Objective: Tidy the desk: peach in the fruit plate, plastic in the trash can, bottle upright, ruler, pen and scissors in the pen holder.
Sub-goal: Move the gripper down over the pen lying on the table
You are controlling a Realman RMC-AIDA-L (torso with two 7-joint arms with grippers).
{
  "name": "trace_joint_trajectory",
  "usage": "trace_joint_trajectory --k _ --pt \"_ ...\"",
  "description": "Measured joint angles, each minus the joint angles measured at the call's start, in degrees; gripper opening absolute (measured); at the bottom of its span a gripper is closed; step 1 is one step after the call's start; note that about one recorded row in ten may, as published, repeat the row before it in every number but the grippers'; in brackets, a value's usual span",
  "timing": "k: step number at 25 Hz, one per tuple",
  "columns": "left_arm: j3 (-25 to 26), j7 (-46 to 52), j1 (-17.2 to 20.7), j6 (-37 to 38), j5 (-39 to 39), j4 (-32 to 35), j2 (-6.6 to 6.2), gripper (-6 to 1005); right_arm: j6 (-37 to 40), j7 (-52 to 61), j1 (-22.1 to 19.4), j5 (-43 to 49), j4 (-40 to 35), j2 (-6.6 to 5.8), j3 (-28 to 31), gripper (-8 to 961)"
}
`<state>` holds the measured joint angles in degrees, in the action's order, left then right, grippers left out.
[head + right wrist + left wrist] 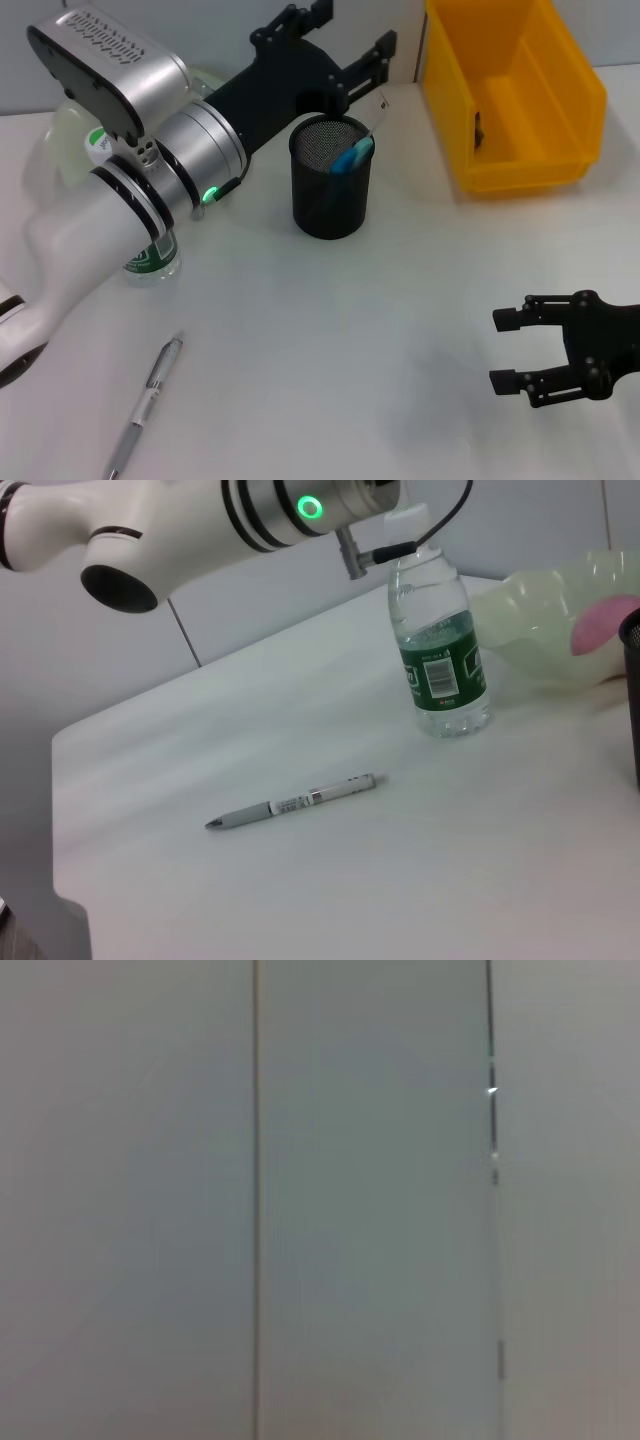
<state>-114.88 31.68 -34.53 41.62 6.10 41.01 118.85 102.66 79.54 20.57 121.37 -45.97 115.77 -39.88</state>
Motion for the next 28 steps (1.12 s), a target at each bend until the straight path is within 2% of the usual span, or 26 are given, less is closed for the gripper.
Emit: trace_joint_trajectory --k 2,6,10,12,13,15,19,28 --pt "0.2 3.3 1.1 -1.6 3.7 3.0 -0.34 791 0.0 0.0 0.0 0.0 0.0 -0.08 0.1 835" --pt "1.0 14.5 5.5 -6.0 16.3 13.6 -1.57 788 0.0 0.0 -0.1 0.0 0.0 -0.27 0.2 835" --pt "4.3 32.0 11.1 -7.7 35.1 26.3 -3.0 786 0.0 0.0 -0.2 0.0 0.0 -0.38 0.3 835" --pt "7.1 41.7 12.9 -7.1 45.0 30.8 -3.03 786 0.0 0.0 -0.2 0.0 -0.2 -0.47 0.4 834" --pt "10.7 50.7 13.9 -4.7 52.8 33.1 -2.6 786 0.0 0.0 -0.2 0.0 -0.2 -0.53 0.4 834" --pt "12.2 54.1 14.0 -3.3 55.5 33.6 -2.37 786 -0.1 0.0 -0.2 0.0 -0.3 -0.6 0.4 834" --pt "18.7 67.2 13.3 3.6 64.6 34.2 -1.7 786 -0.4 0.0 -0.1 0.0 -0.4 -0.68 0.4 834" --pt "33.1 94.2 9.4 23.9 87.5 38.4 -1.82 785 -0.5 0.0 -0.1 0.0 -0.6 -0.85 0.4 834"
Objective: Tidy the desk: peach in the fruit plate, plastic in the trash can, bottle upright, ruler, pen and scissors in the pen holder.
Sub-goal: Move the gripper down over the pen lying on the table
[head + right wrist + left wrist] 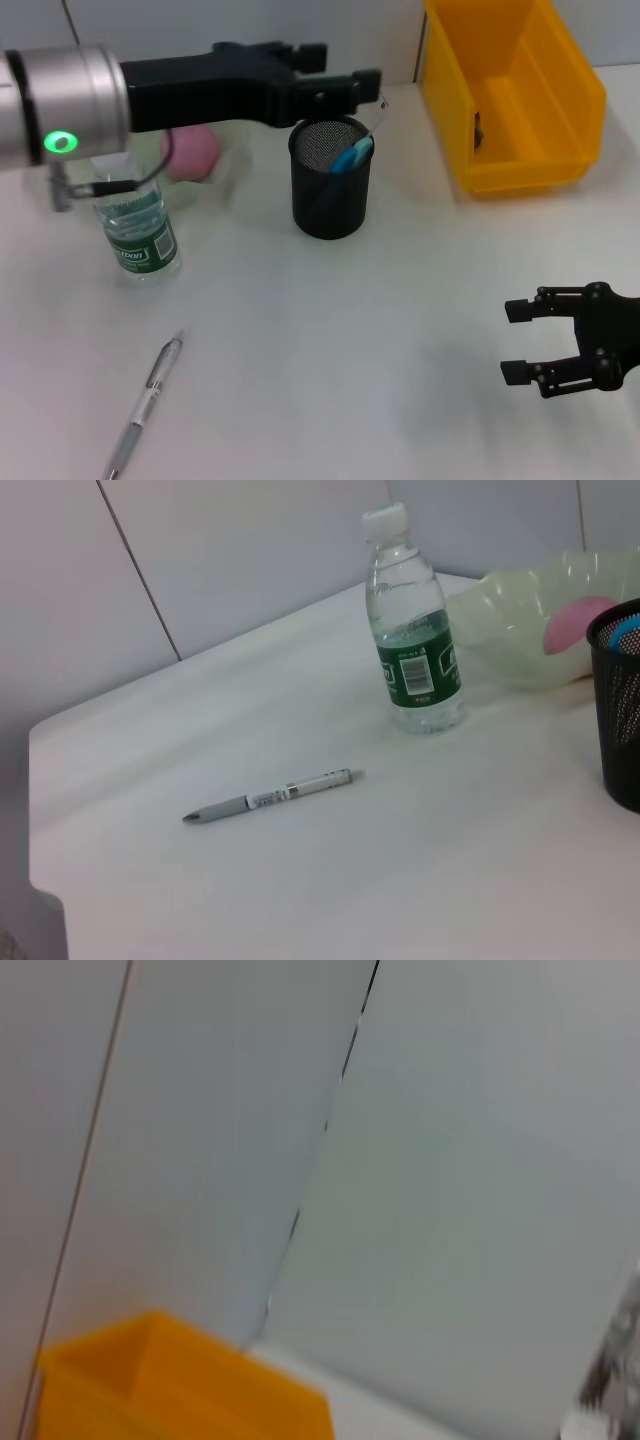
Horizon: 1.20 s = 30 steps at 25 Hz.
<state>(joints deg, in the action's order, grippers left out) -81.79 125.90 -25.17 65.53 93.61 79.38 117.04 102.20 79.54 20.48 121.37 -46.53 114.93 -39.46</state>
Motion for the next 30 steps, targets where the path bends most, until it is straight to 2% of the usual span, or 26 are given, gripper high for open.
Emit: trace_joint_trajectory --k 6,8,12,16,17,21,24,30 --pt "8.1 13.5 -1.0 14.5 18.0 12.6 0.06 785 -0.2 0.0 0.0 0.0 0.1 -0.12 0.0 834" --pt "9.2 17.6 -1.5 19.2 24.9 18.1 0.2 785 -0.2 0.3 -0.1 0.0 0.1 -0.13 0.2 834" --pt "10.0 23.1 -4.0 27.3 34.7 23.1 0.24 784 -0.2 0.4 -0.1 0.0 0.0 -0.14 0.5 834" --pt "10.1 26.6 -7.5 35.2 43.1 22.9 0.93 784 -0.2 0.5 -0.1 0.0 0.1 -0.15 0.6 834" --pt "10.1 26.6 -7.5 35.2 43.1 22.9 0.93 784 -0.2 0.5 -0.1 0.0 0.1 -0.15 0.6 834" --pt "6.9 31.1 -11.6 40.5 51.5 18.5 1.43 784 -0.2 0.5 -0.1 0.0 0.2 -0.15 0.6 834" --pt "5.4 32.7 -12.2 40.7 53.6 17.4 1.56 784 -0.2 0.5 -0.2 0.0 0.1 -0.14 0.6 834" --pt "-0.7 38.1 -12.7 39.7 59.1 13.7 2.06 783 -0.3 0.1 -0.2 0.0 -0.2 -0.15 0.6 834"
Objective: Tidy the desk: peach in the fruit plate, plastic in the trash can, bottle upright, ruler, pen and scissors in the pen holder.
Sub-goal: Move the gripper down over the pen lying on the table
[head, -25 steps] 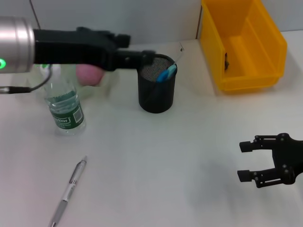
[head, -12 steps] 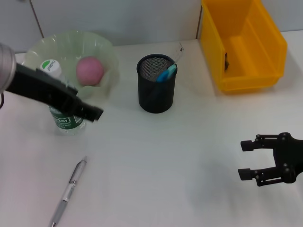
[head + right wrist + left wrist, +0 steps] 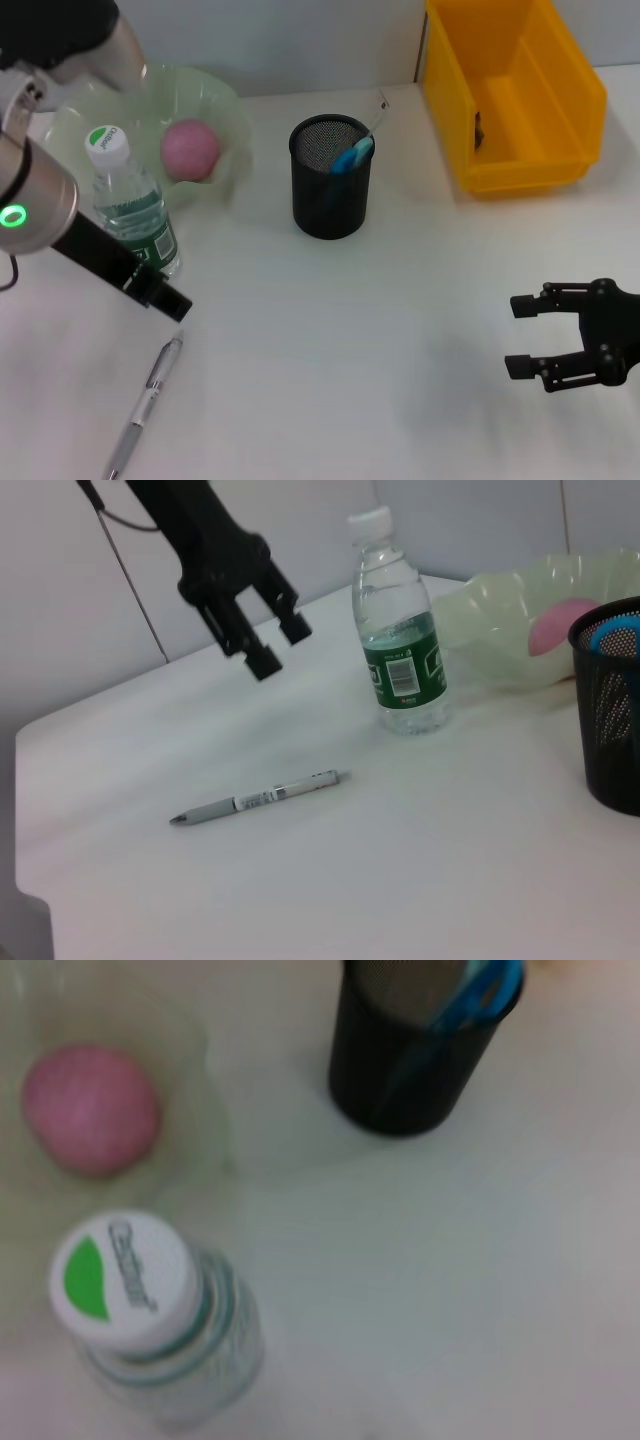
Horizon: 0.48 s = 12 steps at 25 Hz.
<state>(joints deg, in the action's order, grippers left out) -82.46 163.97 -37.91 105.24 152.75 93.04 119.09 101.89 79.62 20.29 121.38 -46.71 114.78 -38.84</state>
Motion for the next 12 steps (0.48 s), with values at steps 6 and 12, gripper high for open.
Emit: trace_joint_trajectory --k 6,12 --pt "-1.5 1.1 0.2 -0.6 0.0 -4.8 0.09 783 -0.8 -0.7 0.0 0.0 -0.5 -0.03 0.0 834" --pt "-1.1 1.1 0.5 -2.4 -1.0 -11.5 0.09 783 -1.6 -1.5 0.0 0.0 -0.6 -0.06 0.0 834"
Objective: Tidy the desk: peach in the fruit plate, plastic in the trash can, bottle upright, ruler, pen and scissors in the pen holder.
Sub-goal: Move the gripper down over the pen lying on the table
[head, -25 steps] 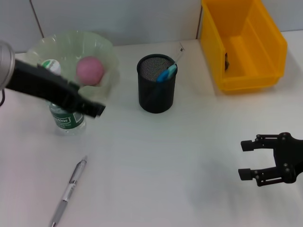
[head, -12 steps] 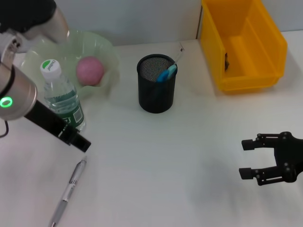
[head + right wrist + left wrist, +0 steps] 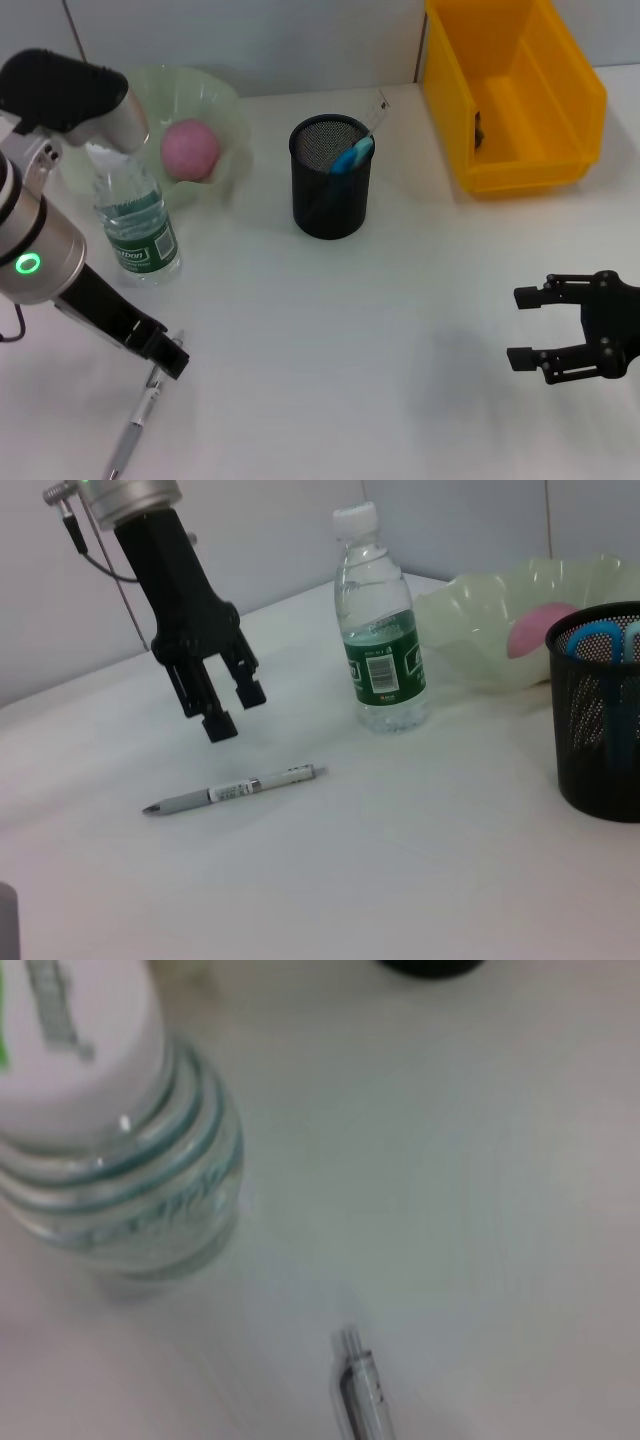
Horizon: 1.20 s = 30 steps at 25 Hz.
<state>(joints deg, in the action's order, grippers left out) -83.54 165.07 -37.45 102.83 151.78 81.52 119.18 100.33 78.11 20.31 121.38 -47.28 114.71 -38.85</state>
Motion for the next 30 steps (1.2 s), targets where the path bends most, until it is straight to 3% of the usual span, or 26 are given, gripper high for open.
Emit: trace_joint_trajectory --k 18,30 --pt "-2.7 0.1 1.9 -5.6 -1.5 -6.9 0.0 781 -1.1 0.2 0.0 0.0 0.0 -0.11 0.0 834" --pt "-4.3 0.0 3.3 -8.2 -2.0 -8.1 -0.04 780 -1.6 0.3 -0.3 0.0 0.1 -0.11 0.0 834"
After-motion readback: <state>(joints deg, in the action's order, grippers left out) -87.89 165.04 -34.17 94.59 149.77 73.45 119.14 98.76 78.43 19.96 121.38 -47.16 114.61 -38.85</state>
